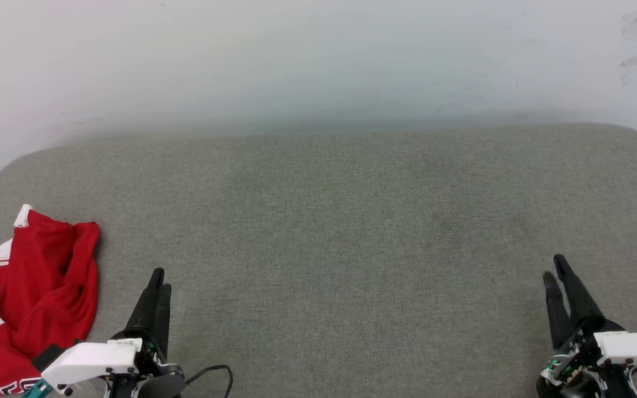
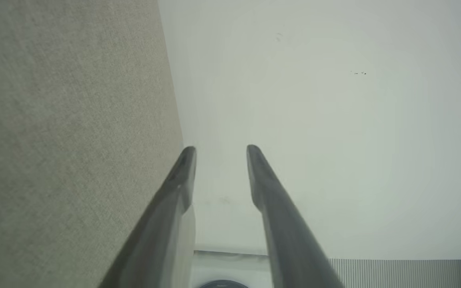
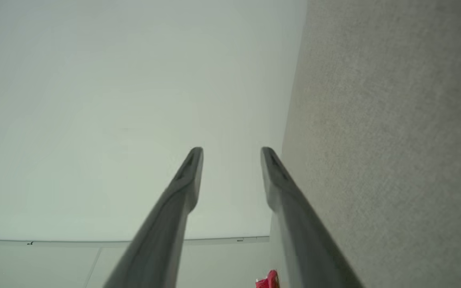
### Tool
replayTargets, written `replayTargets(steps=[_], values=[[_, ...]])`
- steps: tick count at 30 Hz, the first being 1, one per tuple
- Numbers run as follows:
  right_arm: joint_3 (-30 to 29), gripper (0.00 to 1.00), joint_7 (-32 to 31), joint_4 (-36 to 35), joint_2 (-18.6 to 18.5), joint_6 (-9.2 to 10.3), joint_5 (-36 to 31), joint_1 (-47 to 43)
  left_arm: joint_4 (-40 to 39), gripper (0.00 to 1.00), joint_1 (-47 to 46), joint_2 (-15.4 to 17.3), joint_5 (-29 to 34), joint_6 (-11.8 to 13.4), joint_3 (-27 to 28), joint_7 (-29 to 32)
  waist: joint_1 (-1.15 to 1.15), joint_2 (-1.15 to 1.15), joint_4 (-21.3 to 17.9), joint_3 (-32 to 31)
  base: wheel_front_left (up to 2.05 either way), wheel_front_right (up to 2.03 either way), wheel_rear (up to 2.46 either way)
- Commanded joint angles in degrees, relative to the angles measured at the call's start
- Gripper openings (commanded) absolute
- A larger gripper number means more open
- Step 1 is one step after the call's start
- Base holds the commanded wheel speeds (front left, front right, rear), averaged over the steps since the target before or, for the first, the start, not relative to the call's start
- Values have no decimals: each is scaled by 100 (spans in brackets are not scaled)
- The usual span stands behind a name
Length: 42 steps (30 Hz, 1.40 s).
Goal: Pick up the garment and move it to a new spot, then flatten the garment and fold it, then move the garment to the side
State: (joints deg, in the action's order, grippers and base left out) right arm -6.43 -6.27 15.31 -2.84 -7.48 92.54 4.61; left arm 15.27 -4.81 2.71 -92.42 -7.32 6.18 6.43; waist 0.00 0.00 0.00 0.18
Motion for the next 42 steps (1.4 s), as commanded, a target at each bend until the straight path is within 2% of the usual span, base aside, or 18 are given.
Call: replayTargets(steps=[1,12,22,30,42], values=[[28,100,51,-128,-9,-1,-25,74,-129,100,-101,12,-2,-5,-52,-31,0,0,0,1,0,0,0],[209,100,369,-461,-20,-1,-178,-39,-496,100,-87,39,155,-7,-428,-361,0,0,13,6,0,0,0],[288,100,624,-720,-62,-1,-825,-104,-803,100,-71,154,983,-9,-717,-629,0,0,36,-2,0,0,0],[246,100,806,-883,-35,-1,-1904,-145,-956,100,8,195,1858,-11,-835,-811,0,0,56,-11,0,0,0],[271,100,1050,-1172,-14,-1,-3929,-241,-1101,100,73,243,3634,-13,-890,-1057,0,0,98,-23,0,0,0]])
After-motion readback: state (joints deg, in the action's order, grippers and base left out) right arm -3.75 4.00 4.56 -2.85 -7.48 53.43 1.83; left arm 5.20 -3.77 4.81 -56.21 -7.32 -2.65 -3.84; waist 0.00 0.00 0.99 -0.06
